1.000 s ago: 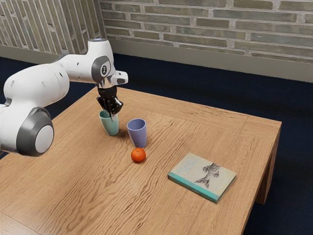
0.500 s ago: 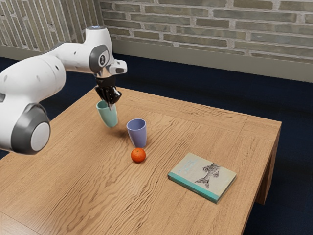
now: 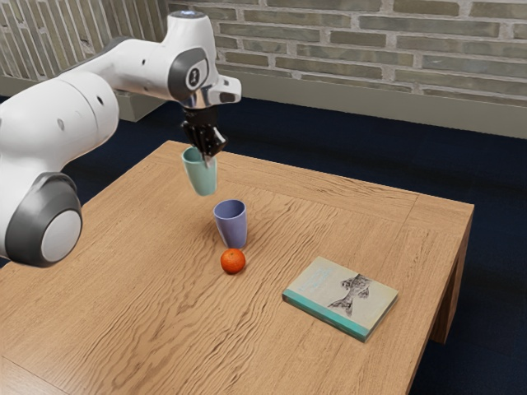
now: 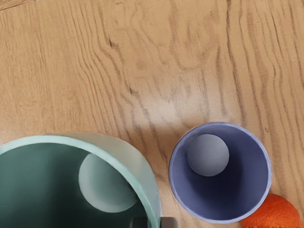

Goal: Place the left cup onto the right cup

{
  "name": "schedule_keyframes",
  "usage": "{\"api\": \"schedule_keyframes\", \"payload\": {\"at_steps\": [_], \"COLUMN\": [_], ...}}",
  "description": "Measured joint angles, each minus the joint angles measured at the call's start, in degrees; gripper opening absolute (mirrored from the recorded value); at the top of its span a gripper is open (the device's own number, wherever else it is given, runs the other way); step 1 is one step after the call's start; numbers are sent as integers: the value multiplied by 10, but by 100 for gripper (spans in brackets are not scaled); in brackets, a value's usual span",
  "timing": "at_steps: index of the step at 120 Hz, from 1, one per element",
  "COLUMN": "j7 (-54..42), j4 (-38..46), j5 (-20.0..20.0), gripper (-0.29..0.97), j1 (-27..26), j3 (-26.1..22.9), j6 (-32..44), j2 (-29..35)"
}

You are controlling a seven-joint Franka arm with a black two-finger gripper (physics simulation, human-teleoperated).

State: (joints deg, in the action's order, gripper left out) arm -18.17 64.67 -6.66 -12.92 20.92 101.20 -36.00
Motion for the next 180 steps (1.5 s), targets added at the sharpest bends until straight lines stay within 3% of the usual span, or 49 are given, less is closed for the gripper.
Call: {"api": "schedule_keyframes", "payload": {"at_steps": [74,180], "j7": [17,41], "j4": [22,7], "j5": [6,24], "gripper": [-11,-11], "j1": [-59,-57], "j3": [0,-14], "j6": [-21,-27], "j2": [16,-1]}}
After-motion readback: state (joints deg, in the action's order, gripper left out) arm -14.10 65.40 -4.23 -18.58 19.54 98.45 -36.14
